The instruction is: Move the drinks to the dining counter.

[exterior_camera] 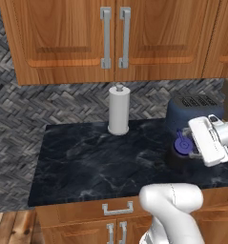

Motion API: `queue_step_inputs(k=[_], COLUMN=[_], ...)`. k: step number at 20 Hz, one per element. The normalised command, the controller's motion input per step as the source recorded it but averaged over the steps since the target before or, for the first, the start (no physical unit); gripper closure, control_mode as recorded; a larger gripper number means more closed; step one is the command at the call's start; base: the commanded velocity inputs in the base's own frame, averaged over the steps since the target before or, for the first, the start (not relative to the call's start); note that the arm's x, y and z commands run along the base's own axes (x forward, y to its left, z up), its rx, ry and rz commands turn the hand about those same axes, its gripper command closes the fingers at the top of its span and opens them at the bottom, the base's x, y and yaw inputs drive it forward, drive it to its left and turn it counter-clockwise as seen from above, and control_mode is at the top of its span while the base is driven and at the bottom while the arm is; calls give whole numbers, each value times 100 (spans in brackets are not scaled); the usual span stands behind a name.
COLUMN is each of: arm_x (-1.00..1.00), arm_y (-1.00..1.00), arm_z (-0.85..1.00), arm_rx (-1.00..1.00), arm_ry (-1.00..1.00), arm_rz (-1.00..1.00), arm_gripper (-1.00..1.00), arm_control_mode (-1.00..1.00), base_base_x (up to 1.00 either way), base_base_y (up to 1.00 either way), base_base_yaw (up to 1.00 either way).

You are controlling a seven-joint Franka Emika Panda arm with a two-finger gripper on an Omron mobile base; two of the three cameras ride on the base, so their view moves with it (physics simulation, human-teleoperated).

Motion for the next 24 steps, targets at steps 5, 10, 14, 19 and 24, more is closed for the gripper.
queue_step_inputs(k=[5, 10, 14, 19, 24], arm_x=[-4, 0, 0, 0, 0], arm_y=[0, 0, 0, 0, 0], arm_z=[0, 0, 0, 0, 0], arm_rx=[0, 0, 0, 0, 0], arm_ry=[0, 0, 0, 0, 0], arm_rz=[0, 0, 0, 0, 0], arm_gripper=[100, 100, 100, 100, 100], arm_control_mode=[100, 100, 100, 100, 100], base_base_x=[0, -19, -85, -100, -79], base_base_y=[0, 0, 0, 0, 10], base_base_yaw=[0, 3, 7, 11, 27])
